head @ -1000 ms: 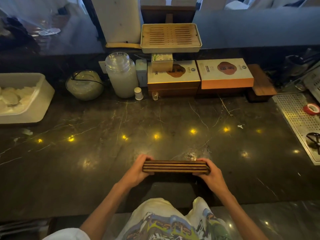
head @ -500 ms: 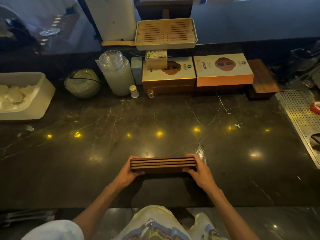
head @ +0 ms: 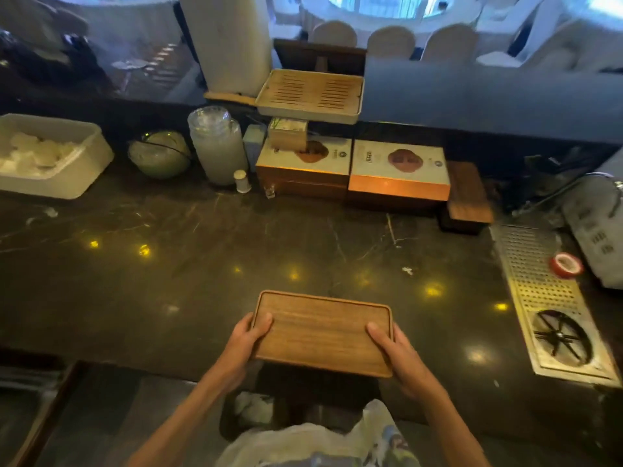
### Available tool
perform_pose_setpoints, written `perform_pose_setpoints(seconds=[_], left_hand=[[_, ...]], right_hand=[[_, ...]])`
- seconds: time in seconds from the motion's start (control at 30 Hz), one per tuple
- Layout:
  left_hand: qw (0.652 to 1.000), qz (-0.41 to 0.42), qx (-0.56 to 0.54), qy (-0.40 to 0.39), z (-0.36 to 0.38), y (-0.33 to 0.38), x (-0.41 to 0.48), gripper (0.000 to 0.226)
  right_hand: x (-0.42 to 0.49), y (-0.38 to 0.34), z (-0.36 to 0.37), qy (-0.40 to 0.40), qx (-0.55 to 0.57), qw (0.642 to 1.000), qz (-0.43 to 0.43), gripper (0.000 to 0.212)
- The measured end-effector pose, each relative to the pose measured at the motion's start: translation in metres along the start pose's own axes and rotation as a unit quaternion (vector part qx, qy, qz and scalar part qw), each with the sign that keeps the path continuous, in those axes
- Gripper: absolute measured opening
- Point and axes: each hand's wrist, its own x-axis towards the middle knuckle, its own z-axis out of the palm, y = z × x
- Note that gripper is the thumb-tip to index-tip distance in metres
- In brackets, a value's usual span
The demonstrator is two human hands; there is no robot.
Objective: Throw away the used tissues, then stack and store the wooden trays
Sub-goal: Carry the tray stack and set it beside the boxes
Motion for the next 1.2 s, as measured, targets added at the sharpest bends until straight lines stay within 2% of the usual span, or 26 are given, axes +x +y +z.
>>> perform_pose_setpoints(seconds=[0.13, 0.3, 0.43, 0.53, 0.6, 0.67, 0.73, 0.83, 0.9, 0.97, 1.07, 1.13, 1.2], left_hand=[[0.999, 0.032, -0.014, -0.003, 0.052, -0.009, -0.022, 0.035], [0.999, 0.012, -0.022, -0.035, 0.102, -0.022, -0.036, 0.032], [0.997, -0.003, -0.054, -0.049, 0.142, -0.030, -0.056, 0.033], [0.997, -0.006, -0.051, -0.063, 0.170, -0.013, -0.060, 0.043], [0.996, 0.001, -0.020, -0.092, 0.189, 0.007, -0.051, 0.050], [0.992, 0.021, 0.020, -0.121, 0.211, 0.035, -0.036, 0.046], [0.987, 0.035, 0.028, -0.155, 0.243, 0.065, -0.018, 0.039], [0.979, 0.035, 0.060, -0.193, 0.294, 0.101, 0.013, 0.038], [0.974, 0.033, 0.085, -0.206, 0.324, 0.124, 0.036, 0.046], [0.973, 0.027, 0.103, -0.204, 0.349, 0.147, 0.057, 0.056], [0.983, 0.020, 0.041, -0.180, 0.380, 0.165, 0.083, 0.067], [0.982, 0.036, -0.037, -0.183, 0.407, 0.155, 0.097, 0.067], [0.978, 0.021, -0.054, -0.202, 0.447, 0.121, 0.102, 0.068]], right_hand=[[-0.035, 0.000, -0.043, 0.035, -0.010, 0.999, -0.013, 0.061], [-0.082, 0.017, -0.093, 0.057, 0.002, 0.998, 0.006, 0.066], [-0.113, 0.001, -0.127, 0.067, -0.020, 0.997, 0.017, 0.070], [-0.113, -0.047, -0.158, 0.105, -0.150, 0.982, -0.037, 0.076], [-0.107, -0.091, -0.184, 0.103, -0.255, 0.958, -0.082, 0.075], [-0.100, -0.140, -0.207, 0.050, -0.370, 0.921, -0.110, 0.077], [-0.091, -0.187, -0.228, -0.030, -0.437, 0.897, -0.065, 0.072], [-0.073, -0.231, -0.261, -0.140, -0.409, 0.901, 0.033, 0.060], [-0.060, -0.242, -0.283, -0.165, -0.390, 0.905, 0.038, 0.045], [-0.047, -0.240, -0.304, -0.146, -0.365, 0.919, 0.012, 0.039], [-0.024, -0.225, -0.335, -0.094, -0.269, 0.958, -0.013, 0.056], [-0.011, -0.212, -0.344, -0.068, -0.191, 0.978, -0.037, 0.057], [0.004, -0.202, -0.344, -0.015, -0.122, 0.990, -0.063, 0.053]])
